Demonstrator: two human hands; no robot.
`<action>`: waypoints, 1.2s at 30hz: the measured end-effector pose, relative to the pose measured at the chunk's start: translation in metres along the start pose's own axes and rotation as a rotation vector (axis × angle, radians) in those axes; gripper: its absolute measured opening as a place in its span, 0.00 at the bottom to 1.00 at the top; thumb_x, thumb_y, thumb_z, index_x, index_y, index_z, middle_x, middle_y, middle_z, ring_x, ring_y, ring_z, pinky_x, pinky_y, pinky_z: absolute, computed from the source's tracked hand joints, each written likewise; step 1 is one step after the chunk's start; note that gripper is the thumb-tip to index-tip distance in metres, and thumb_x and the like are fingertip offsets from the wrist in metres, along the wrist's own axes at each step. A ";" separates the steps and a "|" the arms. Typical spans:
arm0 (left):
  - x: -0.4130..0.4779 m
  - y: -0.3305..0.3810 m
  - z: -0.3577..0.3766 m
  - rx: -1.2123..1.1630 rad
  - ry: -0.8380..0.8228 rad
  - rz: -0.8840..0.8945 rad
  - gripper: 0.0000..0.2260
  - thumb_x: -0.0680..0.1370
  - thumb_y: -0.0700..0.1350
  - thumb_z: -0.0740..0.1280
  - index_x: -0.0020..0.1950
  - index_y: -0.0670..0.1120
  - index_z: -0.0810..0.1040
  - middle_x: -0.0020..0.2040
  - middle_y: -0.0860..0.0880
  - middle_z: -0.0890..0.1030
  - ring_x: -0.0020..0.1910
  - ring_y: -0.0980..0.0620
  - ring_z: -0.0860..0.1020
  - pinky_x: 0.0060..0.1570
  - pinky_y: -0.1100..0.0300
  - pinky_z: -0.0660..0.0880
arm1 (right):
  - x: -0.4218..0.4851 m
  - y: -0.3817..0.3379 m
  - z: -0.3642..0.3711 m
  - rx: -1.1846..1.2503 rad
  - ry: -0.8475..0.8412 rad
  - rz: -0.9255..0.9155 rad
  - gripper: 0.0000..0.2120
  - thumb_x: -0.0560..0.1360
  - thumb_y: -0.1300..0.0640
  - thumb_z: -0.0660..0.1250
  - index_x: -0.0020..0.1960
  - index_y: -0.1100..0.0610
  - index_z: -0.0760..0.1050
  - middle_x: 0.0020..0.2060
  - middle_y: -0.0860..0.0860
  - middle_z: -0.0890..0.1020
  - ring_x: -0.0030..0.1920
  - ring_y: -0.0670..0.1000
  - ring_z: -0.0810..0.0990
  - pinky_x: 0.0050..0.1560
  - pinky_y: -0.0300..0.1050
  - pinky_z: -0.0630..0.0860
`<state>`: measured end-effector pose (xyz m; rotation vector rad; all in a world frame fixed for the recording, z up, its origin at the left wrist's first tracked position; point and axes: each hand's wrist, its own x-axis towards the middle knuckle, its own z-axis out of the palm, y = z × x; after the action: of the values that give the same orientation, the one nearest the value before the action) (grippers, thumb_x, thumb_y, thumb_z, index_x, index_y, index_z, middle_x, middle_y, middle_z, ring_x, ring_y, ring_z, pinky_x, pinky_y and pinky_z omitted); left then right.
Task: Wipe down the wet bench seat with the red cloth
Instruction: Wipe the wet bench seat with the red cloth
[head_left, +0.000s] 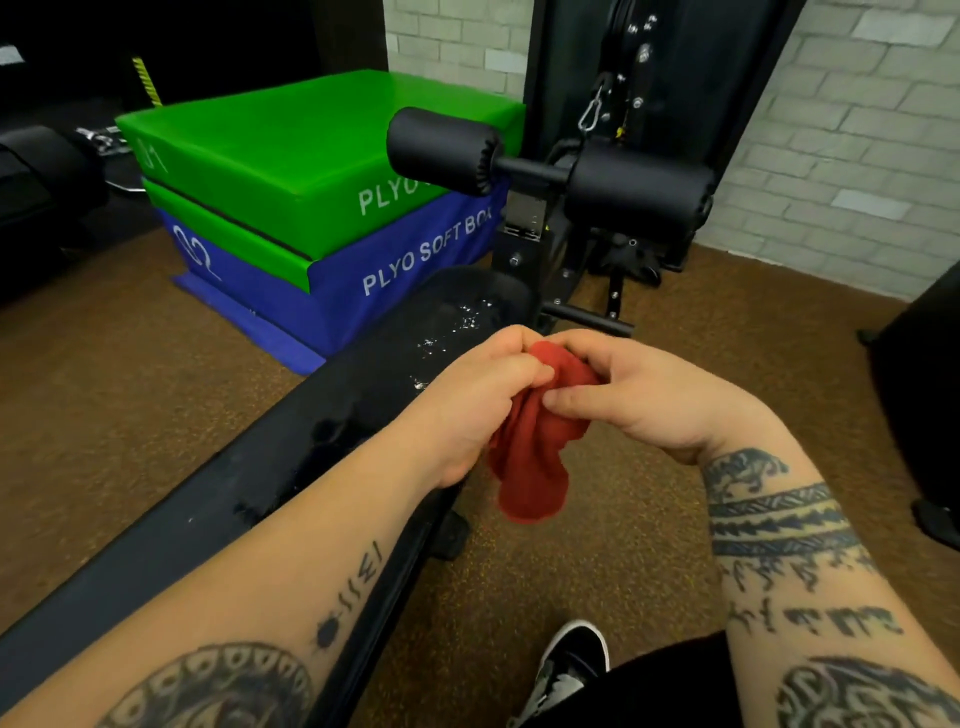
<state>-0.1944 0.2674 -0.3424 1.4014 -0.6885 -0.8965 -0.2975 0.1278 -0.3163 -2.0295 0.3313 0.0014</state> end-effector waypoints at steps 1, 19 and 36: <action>0.003 0.000 -0.001 0.044 0.012 0.032 0.03 0.73 0.44 0.65 0.44 0.52 0.78 0.42 0.45 0.81 0.42 0.47 0.79 0.46 0.50 0.76 | -0.001 0.003 -0.004 -0.026 0.036 0.013 0.11 0.74 0.55 0.74 0.56 0.54 0.80 0.50 0.59 0.84 0.47 0.58 0.83 0.55 0.61 0.78; 0.021 -0.016 -0.011 0.205 0.296 -0.227 0.11 0.77 0.53 0.69 0.42 0.47 0.82 0.36 0.49 0.82 0.36 0.49 0.79 0.39 0.56 0.73 | 0.002 0.033 -0.025 0.131 0.582 0.213 0.13 0.69 0.46 0.77 0.36 0.54 0.79 0.29 0.50 0.81 0.30 0.49 0.78 0.35 0.47 0.76; 0.023 -0.031 0.032 -0.641 0.334 -0.503 0.20 0.80 0.59 0.64 0.64 0.47 0.77 0.53 0.40 0.85 0.49 0.37 0.85 0.47 0.36 0.80 | -0.001 0.015 -0.011 0.070 0.280 0.190 0.16 0.78 0.57 0.69 0.66 0.52 0.76 0.49 0.51 0.86 0.43 0.52 0.84 0.35 0.41 0.77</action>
<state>-0.2135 0.2329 -0.3726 1.1003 0.2199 -1.1087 -0.3040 0.1118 -0.3240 -1.9227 0.6906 -0.1754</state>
